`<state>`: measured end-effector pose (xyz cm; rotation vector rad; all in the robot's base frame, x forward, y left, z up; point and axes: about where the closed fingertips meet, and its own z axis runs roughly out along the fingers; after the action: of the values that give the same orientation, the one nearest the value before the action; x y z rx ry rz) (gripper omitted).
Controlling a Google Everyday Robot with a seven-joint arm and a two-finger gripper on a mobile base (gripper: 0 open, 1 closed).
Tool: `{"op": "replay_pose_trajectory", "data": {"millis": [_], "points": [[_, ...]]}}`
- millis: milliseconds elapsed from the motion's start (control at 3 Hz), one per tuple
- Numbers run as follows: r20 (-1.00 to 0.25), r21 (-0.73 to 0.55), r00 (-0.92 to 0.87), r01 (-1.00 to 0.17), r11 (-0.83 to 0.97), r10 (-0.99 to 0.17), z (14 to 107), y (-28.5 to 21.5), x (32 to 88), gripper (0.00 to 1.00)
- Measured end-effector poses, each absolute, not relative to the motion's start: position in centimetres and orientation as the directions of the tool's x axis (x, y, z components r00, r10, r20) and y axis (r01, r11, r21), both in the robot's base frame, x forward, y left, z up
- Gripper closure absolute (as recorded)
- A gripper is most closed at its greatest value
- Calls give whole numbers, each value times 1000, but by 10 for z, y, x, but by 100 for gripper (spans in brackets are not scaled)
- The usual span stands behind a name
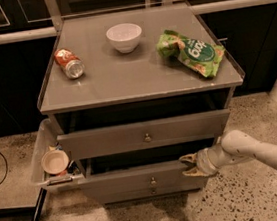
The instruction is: Open middle drawer
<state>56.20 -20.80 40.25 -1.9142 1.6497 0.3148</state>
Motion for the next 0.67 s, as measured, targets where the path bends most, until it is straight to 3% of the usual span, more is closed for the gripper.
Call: {"op": "replay_pose_trajectory", "data": {"millis": [667], "points": [[-534,-272,203,-960,-61,-821,402,-208,560,40]]}}
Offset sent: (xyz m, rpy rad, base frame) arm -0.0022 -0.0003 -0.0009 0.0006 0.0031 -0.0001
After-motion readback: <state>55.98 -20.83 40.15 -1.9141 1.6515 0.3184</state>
